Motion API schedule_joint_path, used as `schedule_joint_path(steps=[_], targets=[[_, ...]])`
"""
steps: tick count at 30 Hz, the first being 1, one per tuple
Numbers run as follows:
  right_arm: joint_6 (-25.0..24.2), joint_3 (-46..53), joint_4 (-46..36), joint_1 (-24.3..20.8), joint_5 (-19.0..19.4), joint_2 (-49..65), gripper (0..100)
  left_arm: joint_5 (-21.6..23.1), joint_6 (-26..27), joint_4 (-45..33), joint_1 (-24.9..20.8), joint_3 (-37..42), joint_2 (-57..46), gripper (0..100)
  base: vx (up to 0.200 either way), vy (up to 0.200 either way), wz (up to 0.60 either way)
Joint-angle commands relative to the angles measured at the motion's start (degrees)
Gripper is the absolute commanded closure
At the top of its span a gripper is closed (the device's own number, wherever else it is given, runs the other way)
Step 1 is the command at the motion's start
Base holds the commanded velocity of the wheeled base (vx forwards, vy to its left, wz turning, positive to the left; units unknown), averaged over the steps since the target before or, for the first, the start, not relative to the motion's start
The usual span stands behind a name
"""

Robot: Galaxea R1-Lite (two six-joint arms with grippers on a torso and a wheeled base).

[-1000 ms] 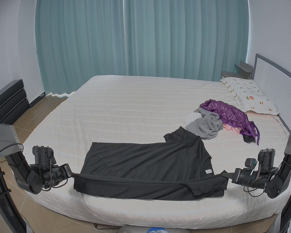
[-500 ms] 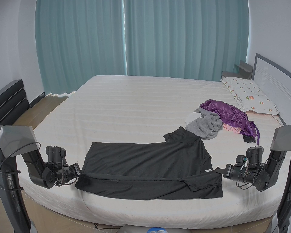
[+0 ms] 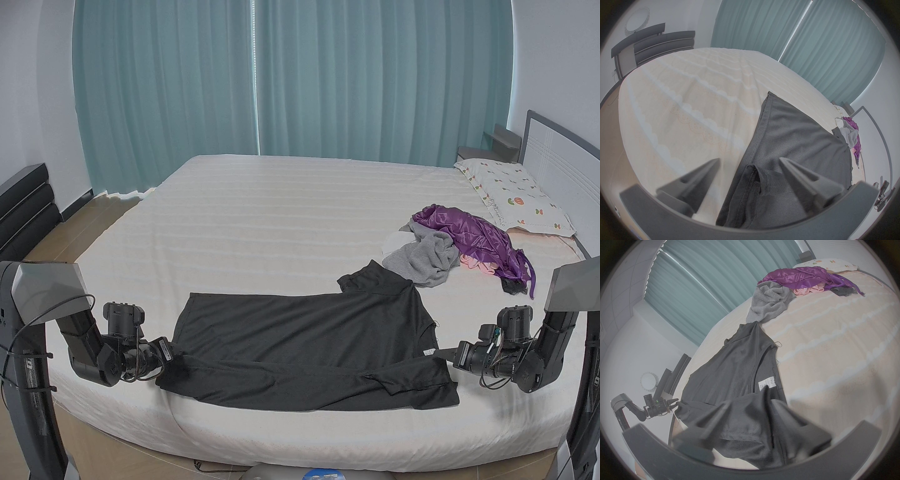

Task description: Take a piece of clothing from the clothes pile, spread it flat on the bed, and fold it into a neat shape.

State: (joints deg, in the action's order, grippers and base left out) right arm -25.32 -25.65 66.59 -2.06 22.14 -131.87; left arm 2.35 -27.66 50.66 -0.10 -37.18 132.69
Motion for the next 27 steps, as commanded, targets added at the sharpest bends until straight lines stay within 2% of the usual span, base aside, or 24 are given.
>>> schedule_joint_path(steps=[1,2,5,7,8,9,12,13,14,16,22,27], targets=[[-1.31,0.42,0.56,0.04,0.10,1.70,0,0.02,-0.38,0.05,-0.08,0.27,-0.16,0,0.000,0.000,0.00],[-1.31,0.42,0.56,0.04,0.10,1.70,0,0.02,-0.38,0.05,-0.08,0.27,-0.16,0,0.000,0.000,0.00],[-7.38,0.86,0.74,-0.05,0.27,5.65,0,0.11,-1.26,0.14,0.45,1.06,-1.83,0,0.000,0.000,0.00],[-13.18,1.48,0.83,-0.40,0.27,7.94,0,0.11,-3.80,0.40,0.89,1.32,-4.02,0,0.000,0.000,0.00],[-13.62,1.48,0.83,-0.40,0.27,8.12,0,0.11,-3.98,0.40,0.98,1.41,-4.20,0,0.000,0.000,0.00],[-18.10,1.92,0.91,-0.75,0.27,8.99,0,0.37,-5.56,0.58,1.59,1.32,-5.69,0,0.000,0.000,0.00],[-24.25,2.45,1.88,-0.58,0.19,8.91,0,0.28,-9.52,0.58,1.77,0.71,-6.31,0,0.000,0.000,0.00],[-24.25,2.45,1.88,-0.58,0.19,8.91,0,0.28,-9.52,0.58,1.77,0.71,-6.31,0,0.000,0.000,0.00],[-27.06,2.62,2.94,-0.22,0.45,8.64,0,0.11,-13.30,0.75,1.77,0.00,-6.31,0,0.000,0.000,0.00],[-28.12,2.89,3.55,0.04,0.54,8.20,0,0.81,-15.23,0.66,2.03,-0.26,-6.31,0,0.000,0.000,0.00],[-28.21,2.89,3.55,0.13,0.63,6.89,0,0.99,-15.14,0.31,1.94,-0.08,-6.13,0,0.200,0.000,0.00],[-28.21,2.80,3.64,0.21,0.71,5.65,0,2.66,-15.23,0.14,1.86,-1.58,-6.31,0,0.000,0.000,0.00]])
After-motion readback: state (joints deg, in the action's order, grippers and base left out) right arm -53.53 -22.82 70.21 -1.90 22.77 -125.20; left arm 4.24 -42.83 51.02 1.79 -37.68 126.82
